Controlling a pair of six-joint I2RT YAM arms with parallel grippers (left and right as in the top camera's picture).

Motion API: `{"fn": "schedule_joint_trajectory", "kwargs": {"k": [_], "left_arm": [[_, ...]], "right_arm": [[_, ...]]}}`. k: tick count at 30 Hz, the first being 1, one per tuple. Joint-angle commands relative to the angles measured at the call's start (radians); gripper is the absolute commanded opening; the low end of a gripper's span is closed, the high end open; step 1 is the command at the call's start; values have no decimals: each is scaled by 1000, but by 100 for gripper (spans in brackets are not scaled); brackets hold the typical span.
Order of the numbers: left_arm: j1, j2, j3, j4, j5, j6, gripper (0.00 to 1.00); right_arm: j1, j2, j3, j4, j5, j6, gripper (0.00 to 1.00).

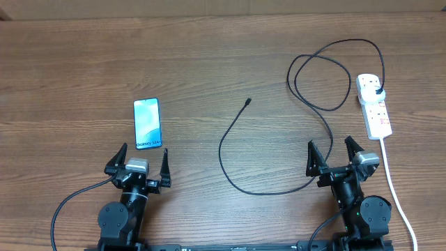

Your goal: Plug charger to phone and switch on socket

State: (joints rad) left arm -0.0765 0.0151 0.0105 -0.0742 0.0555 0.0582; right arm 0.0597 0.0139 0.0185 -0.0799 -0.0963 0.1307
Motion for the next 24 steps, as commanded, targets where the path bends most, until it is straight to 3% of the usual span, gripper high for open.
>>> {"fn": "schedule_joint_trajectory", "kwargs": {"k": [1,24], "left_arm": [[5,-11,-6,5,17,-13,100],[5,-11,-6,4,16,-13,100]], "right_arm": [[5,-11,-11,3,14,-2,100],[5,-11,-11,3,13,-2,100]]}}
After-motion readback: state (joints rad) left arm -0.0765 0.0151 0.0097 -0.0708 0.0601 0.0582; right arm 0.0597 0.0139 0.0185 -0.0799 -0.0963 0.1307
